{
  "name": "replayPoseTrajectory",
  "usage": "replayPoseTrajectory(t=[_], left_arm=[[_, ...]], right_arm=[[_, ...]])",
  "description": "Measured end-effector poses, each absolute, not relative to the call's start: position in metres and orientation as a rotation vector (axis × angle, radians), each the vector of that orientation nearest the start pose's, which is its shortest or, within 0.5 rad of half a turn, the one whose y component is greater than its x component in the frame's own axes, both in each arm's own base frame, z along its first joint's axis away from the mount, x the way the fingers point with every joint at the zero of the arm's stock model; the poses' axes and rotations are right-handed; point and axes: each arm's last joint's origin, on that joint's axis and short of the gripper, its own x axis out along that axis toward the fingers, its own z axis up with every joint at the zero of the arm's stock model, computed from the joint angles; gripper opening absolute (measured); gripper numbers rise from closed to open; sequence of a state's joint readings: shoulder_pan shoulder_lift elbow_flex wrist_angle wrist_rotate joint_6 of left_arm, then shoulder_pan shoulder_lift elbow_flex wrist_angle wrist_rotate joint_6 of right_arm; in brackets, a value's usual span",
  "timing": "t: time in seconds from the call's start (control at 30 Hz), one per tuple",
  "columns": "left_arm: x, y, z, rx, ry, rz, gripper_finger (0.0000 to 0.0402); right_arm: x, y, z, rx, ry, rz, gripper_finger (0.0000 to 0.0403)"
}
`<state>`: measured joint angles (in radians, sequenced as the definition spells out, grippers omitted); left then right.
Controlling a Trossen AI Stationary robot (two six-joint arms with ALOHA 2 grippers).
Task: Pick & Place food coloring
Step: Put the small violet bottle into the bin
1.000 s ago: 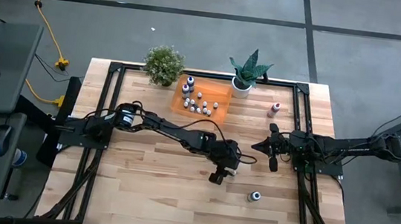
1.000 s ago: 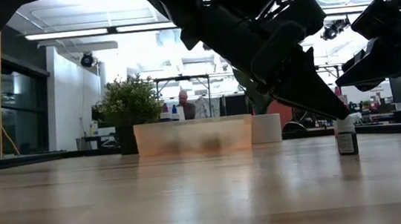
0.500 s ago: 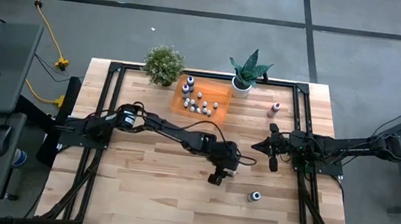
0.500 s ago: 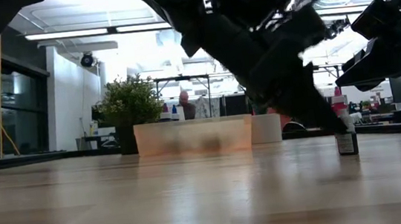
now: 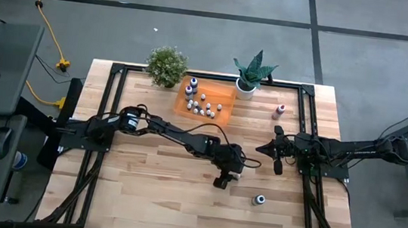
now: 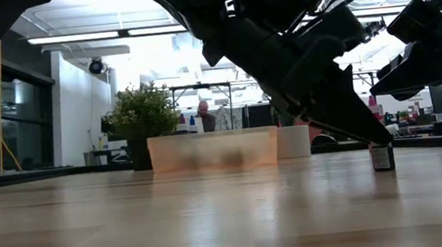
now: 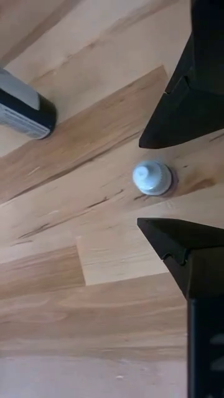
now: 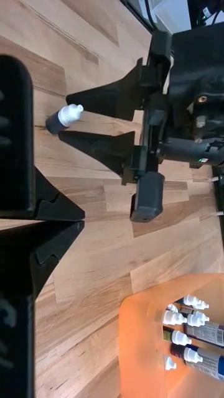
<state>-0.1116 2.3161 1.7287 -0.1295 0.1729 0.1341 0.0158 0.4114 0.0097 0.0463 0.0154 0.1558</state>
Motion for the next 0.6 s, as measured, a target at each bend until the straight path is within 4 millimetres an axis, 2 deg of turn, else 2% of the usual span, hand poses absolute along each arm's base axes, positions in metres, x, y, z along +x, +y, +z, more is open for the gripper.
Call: replayPoseTrajectory(t=[0.4,0.6], left_arm=[[0.505,-0.0616,0.1483,0.095,0.702,-0.317,0.0183],[0.5051,-0.0617,0.1484,0.086,0.702,-0.316,0.0144]], right_arm=[[0.1176,0.0014,0.1349,0.149,0.355,-0.027,0.0],[0.1177,0.0014,0.135,0.149,0.354,-0.027,0.0]])
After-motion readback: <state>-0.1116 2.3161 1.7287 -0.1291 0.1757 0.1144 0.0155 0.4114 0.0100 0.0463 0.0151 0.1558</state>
